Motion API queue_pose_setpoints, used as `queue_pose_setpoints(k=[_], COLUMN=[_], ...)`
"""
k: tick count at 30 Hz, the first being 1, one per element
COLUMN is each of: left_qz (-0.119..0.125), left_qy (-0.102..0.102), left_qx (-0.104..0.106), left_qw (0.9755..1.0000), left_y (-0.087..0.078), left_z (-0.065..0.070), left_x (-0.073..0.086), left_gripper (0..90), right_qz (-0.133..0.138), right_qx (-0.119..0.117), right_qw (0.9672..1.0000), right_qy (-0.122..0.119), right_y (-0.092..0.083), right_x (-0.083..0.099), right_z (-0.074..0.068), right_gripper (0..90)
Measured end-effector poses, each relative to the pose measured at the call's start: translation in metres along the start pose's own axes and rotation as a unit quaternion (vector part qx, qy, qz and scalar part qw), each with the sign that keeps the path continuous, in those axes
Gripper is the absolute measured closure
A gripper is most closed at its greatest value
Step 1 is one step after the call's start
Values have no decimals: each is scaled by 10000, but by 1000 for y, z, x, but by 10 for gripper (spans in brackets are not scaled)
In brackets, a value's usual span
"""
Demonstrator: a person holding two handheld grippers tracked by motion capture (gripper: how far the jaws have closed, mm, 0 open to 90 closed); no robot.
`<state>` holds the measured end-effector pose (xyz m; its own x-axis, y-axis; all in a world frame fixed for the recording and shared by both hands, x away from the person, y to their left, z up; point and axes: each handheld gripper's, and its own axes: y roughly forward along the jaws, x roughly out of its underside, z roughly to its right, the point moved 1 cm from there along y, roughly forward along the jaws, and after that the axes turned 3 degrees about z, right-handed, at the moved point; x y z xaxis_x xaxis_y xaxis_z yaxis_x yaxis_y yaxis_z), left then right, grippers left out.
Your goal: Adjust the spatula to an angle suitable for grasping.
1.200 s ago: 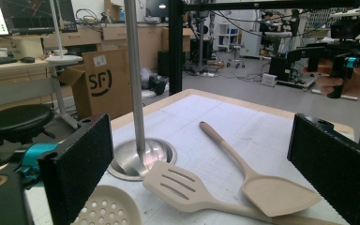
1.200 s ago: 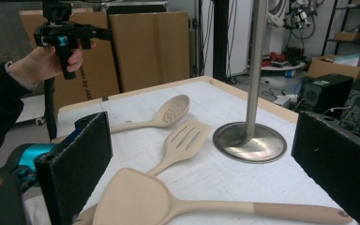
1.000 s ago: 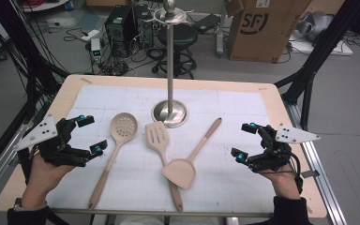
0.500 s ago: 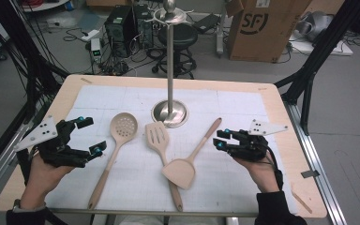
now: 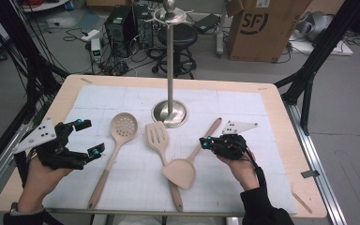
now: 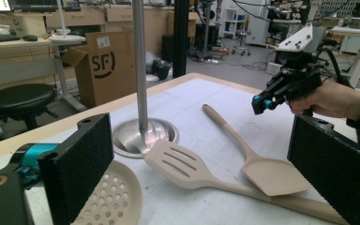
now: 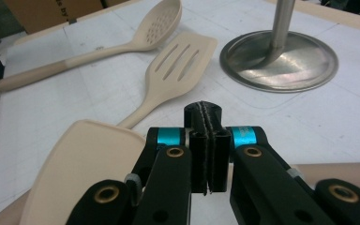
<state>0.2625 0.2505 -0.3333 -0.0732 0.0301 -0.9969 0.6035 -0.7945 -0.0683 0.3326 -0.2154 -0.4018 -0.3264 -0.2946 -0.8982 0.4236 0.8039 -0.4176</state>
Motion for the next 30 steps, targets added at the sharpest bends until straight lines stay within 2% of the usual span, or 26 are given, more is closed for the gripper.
queue_pose_setpoints(k=[4,10,17,24,27,30], left_qz=[-37,-67,-71,-95,-133,-159], left_qy=[-15,-33,-41,-57,-18,-34], left_qx=[-14,-59,-117,-151,-208,-197], left_qw=[10000,10000,9999,9998,9997,9997], left_y=[-1,-4,-7,-9,-9,-10], left_z=[0,0,0,-1,-1,-1], left_x=[2,3,4,6,7,8], left_gripper=[77,77,77,77,77,78], right_qz=[4,-251,-626,-773,-949,-1115], right_qx=[19,37,-1,18,62,92], right_qw=[9999,9995,9980,9970,9955,9937], right_qy=[-102,-160,-59,-4,39,-62], right_y=[11,30,50,58,65,71], right_x=[4,11,20,22,22,22], right_z=[-1,-1,2,2,1,-1], right_gripper=[900,900,900,900,900,900])
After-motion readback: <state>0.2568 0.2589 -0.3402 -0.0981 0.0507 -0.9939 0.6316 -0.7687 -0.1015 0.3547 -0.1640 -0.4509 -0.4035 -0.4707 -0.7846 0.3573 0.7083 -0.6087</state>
